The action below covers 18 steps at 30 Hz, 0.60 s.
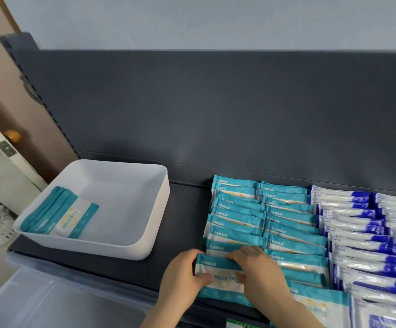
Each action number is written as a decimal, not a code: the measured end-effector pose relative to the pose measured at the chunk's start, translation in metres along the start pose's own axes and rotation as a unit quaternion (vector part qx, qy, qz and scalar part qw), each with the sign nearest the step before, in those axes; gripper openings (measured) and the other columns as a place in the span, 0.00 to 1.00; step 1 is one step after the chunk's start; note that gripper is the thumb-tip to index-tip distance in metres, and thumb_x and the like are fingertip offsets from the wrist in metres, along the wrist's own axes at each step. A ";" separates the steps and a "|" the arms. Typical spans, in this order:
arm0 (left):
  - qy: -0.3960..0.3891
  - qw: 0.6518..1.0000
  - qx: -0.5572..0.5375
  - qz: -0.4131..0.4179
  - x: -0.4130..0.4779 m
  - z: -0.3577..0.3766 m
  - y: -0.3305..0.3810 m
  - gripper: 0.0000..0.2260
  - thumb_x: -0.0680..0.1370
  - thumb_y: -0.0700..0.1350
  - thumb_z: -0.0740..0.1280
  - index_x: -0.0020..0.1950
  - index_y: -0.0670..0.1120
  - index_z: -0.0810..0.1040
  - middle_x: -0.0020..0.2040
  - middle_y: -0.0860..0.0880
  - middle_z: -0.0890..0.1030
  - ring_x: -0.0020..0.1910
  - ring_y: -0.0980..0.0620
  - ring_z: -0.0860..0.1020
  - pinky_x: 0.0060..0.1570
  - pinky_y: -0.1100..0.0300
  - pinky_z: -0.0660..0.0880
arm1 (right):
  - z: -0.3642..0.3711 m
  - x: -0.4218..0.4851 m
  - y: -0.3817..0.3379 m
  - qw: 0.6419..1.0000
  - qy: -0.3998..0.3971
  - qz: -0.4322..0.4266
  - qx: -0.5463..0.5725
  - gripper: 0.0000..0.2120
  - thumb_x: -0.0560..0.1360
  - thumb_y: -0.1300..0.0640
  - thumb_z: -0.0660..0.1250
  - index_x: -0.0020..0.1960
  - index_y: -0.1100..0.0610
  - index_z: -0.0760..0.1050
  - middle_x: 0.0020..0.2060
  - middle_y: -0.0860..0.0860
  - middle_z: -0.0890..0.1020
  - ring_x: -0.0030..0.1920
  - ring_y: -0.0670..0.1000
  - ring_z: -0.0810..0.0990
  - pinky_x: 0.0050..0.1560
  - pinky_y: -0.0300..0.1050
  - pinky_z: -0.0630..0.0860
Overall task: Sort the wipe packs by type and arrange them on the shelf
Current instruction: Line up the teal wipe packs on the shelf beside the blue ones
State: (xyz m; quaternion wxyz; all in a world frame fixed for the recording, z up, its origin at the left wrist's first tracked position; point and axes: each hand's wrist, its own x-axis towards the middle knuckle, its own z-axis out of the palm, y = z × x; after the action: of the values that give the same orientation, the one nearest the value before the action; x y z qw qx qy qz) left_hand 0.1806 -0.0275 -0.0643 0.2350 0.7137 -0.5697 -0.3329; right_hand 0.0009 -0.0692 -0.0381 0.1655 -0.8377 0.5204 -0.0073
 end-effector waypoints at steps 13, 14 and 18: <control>-0.034 0.998 0.052 0.008 -0.001 0.000 0.003 0.22 0.68 0.55 0.75 0.58 0.57 0.72 0.50 0.60 0.78 0.46 0.63 0.77 0.48 0.62 0.77 | -0.009 -0.010 0.010 0.999 -0.030 -0.026 0.031 0.25 0.74 0.55 0.68 0.68 0.43 0.67 0.58 0.42 0.73 0.61 0.47 0.71 0.54 0.40 0.70; -0.031 0.998 0.055 0.009 -0.002 -0.003 0.004 0.22 0.68 0.56 0.75 0.59 0.57 0.72 0.49 0.60 0.78 0.45 0.63 0.77 0.47 0.63 0.77 | -0.009 -0.011 0.011 0.998 -0.024 -0.026 0.046 0.24 0.74 0.55 0.68 0.67 0.43 0.68 0.58 0.42 0.73 0.61 0.46 0.71 0.54 0.39 0.70; 0.006 0.997 0.075 0.017 -0.002 -0.018 0.011 0.23 0.71 0.58 0.72 0.63 0.58 0.71 0.50 0.60 0.75 0.43 0.63 0.76 0.44 0.67 0.75 | -0.019 -0.005 0.013 0.997 0.009 -0.029 0.074 0.20 0.75 0.54 0.68 0.66 0.44 0.71 0.60 0.40 0.74 0.61 0.44 0.71 0.58 0.35 0.69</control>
State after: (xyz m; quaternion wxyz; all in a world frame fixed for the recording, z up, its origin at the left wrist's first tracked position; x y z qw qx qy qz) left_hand 0.1866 -0.0286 -0.0444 0.1898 0.7215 -0.6038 -0.2807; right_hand -0.0157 -0.0756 -0.0227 0.2223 -0.8376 0.4955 -0.0586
